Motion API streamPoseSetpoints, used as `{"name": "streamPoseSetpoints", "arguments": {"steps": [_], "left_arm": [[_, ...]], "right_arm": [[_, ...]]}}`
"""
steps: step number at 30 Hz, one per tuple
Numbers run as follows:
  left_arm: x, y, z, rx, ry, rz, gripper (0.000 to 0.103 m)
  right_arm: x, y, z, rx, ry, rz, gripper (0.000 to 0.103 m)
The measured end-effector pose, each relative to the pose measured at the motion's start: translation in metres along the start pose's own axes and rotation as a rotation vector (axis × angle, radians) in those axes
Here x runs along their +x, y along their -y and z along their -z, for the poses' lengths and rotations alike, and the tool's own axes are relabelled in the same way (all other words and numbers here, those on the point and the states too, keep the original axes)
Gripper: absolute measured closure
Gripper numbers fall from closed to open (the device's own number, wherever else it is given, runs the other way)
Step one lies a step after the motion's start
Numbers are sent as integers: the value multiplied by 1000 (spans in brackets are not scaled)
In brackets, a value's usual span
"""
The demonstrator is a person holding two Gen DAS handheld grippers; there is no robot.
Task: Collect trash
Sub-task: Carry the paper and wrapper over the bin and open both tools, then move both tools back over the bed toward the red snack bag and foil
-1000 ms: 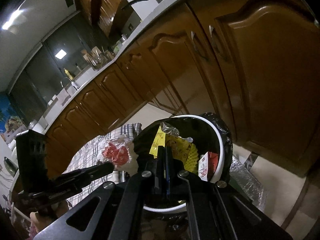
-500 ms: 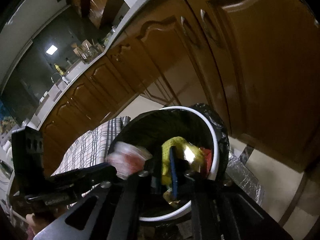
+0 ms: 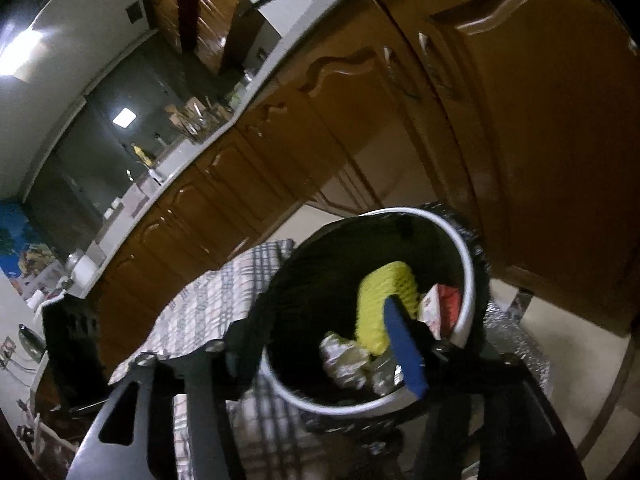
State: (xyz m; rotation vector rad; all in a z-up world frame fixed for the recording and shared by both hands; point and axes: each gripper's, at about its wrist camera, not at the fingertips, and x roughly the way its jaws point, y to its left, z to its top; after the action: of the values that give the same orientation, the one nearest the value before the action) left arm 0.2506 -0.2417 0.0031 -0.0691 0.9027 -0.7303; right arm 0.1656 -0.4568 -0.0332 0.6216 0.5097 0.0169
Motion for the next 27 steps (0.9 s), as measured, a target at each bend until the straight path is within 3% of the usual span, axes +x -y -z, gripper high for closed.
{"name": "streamPoseSetpoints", "arguments": {"steps": [5,12,16,18,27], "left_arm": [[-29,-25,22,-60,50,-42,59],[-67,-64,52,-123,91,-117,59],[-90,-88,68,-172,117,-157,50],[-100,-99,76,-189,128,-173,49],[-146,-146,102,-271,181,-265,45]], "right_arm": [[-3,-22,20,-21,22,-36,29],[10,-57,49,-69,-20,-86,24],[19,-73,63,-74,-52,-118,6],[24,-83,70,-89,-69,-126,3],[39,-122,93,-153,-127,-162,2]]}}
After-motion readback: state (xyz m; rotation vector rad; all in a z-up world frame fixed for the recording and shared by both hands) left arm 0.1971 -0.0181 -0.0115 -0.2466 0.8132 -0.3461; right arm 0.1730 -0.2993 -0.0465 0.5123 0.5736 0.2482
